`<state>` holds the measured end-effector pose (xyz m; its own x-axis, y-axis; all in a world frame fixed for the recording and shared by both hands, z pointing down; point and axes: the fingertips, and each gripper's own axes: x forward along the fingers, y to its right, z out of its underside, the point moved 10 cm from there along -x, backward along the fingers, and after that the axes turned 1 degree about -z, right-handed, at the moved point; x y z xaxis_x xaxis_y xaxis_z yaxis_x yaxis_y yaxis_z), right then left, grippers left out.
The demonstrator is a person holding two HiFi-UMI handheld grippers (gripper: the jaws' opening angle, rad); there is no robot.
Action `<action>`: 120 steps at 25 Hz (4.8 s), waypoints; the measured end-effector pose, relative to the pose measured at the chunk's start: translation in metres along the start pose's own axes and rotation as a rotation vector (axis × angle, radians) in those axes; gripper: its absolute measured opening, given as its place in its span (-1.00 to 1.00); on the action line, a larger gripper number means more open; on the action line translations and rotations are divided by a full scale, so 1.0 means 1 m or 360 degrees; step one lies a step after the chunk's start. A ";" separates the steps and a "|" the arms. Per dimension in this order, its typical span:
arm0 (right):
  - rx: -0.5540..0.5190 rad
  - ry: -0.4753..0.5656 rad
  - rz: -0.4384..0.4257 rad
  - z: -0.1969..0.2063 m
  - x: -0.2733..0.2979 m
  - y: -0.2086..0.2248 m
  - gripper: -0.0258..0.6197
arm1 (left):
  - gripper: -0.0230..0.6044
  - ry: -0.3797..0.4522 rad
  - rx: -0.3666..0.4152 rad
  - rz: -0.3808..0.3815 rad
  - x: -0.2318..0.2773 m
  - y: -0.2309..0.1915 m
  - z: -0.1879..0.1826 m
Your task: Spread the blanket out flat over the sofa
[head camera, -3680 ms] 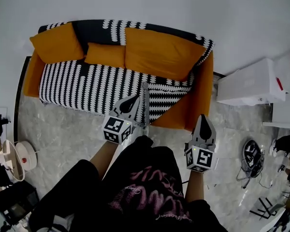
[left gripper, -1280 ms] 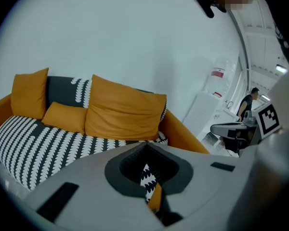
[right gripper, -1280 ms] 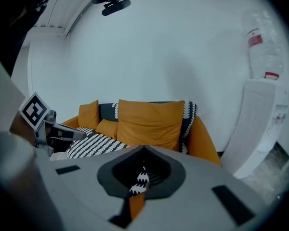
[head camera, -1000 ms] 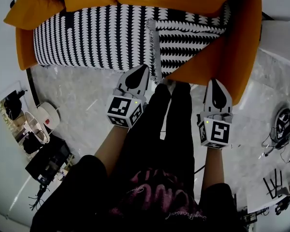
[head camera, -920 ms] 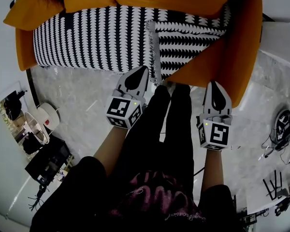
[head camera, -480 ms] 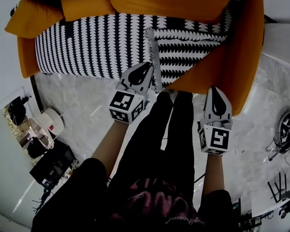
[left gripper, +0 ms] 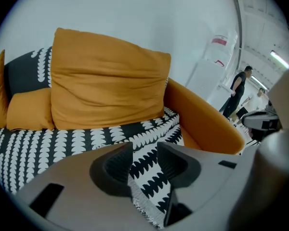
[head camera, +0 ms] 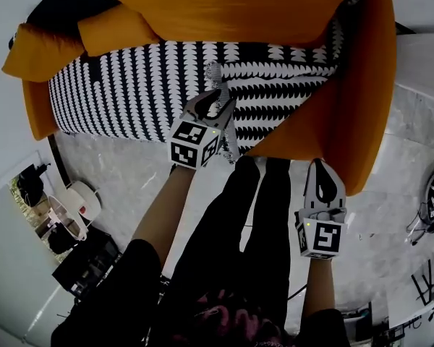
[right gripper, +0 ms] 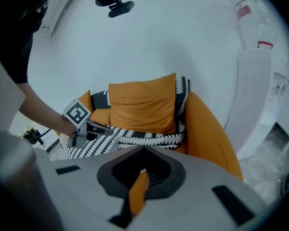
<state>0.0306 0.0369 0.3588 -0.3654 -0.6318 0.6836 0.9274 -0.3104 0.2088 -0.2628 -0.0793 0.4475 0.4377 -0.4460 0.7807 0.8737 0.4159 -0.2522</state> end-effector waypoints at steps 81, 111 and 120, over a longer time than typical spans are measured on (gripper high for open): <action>0.0459 0.0235 0.0669 0.094 -0.106 -0.042 -0.86 | -0.84 -0.0262 0.0579 0.0273 0.030 0.017 -0.008; 0.0778 0.0416 0.0911 0.230 -0.254 0.019 -0.86 | -0.84 -0.0369 0.1029 0.0635 0.033 0.286 0.067; 0.0974 0.0499 0.1052 0.272 -0.299 0.020 -0.86 | -0.84 -0.0465 0.1244 0.0735 0.043 0.358 0.090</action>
<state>0.1805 0.4122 0.3487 0.3255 -0.7355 0.5942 0.8026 0.5471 0.2376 0.0496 0.1217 0.4427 0.5414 0.0667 0.8381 0.1924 0.9606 -0.2007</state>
